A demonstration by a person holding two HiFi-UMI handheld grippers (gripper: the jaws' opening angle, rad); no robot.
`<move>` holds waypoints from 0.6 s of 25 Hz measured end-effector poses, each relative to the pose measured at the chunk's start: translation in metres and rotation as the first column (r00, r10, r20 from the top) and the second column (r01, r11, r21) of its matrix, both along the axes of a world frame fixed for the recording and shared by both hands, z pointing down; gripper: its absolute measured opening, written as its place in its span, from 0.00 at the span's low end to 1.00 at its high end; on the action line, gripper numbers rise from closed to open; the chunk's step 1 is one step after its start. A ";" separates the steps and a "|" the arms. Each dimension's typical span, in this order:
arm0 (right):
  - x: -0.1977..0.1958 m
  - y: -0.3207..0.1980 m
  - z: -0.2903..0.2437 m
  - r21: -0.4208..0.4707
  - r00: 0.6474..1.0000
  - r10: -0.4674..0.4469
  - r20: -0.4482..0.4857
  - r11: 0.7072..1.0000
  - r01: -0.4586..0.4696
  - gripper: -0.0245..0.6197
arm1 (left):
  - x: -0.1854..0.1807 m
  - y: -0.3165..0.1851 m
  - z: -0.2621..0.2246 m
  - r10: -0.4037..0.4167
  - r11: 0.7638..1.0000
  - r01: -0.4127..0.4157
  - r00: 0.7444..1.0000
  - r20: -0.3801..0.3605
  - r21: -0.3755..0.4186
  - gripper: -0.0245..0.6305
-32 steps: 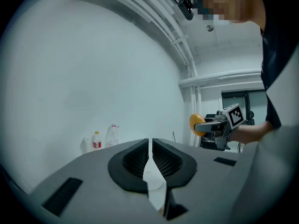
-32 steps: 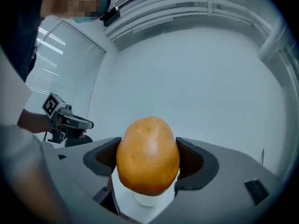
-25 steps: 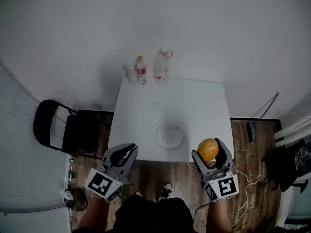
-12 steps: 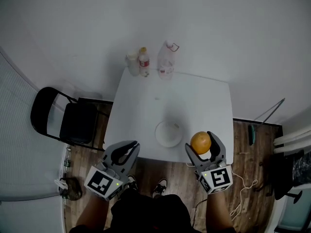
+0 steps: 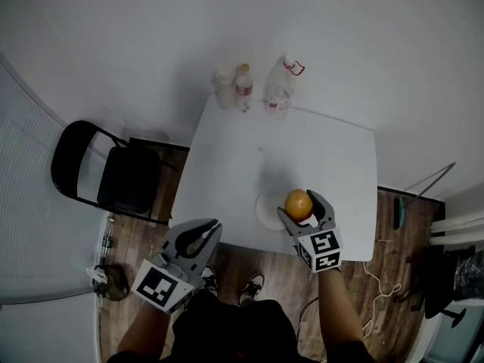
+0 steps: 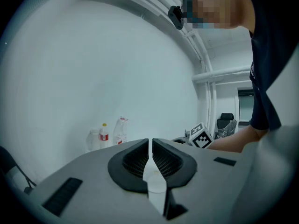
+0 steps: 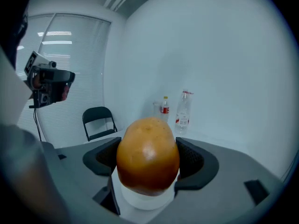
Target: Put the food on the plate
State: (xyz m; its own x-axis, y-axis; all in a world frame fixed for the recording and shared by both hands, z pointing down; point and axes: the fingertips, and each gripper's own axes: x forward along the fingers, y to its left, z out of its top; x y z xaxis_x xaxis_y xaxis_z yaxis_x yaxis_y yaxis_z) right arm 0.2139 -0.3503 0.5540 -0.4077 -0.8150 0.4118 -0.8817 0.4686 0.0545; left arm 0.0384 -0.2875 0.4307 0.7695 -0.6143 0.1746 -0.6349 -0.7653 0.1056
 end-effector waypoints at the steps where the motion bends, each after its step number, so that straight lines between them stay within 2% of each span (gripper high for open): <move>1: -0.004 -0.005 0.013 -0.032 1.000 0.001 0.008 0.999 0.000 0.63 | -0.003 0.000 0.002 -0.005 1.000 0.005 1.000 0.000 -0.006 0.10; 5: -0.013 -0.020 0.062 -0.128 1.000 -0.007 -0.019 0.992 0.005 0.63 | -0.009 -0.003 0.012 -0.015 0.999 0.015 1.000 0.005 -0.029 0.10; 11: -0.018 -0.024 0.140 -0.261 0.981 -0.076 -0.178 0.965 0.027 0.63 | -0.019 -0.003 0.024 -0.027 0.998 0.028 0.999 0.022 -0.052 0.10; 15: -0.019 -0.029 0.164 -0.310 0.980 -0.081 -0.182 0.951 0.021 0.63 | -0.026 -0.005 0.031 -0.041 0.997 0.044 0.999 0.032 -0.068 0.10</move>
State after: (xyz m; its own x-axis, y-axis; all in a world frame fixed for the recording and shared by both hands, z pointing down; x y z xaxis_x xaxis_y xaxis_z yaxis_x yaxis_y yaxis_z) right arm 0.1950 -0.3789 0.7176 -0.3354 -0.6180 0.7110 -0.8433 0.5334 0.0658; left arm 0.0125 -0.2926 0.4619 0.7366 -0.6321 0.2404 -0.6705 -0.7292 0.1369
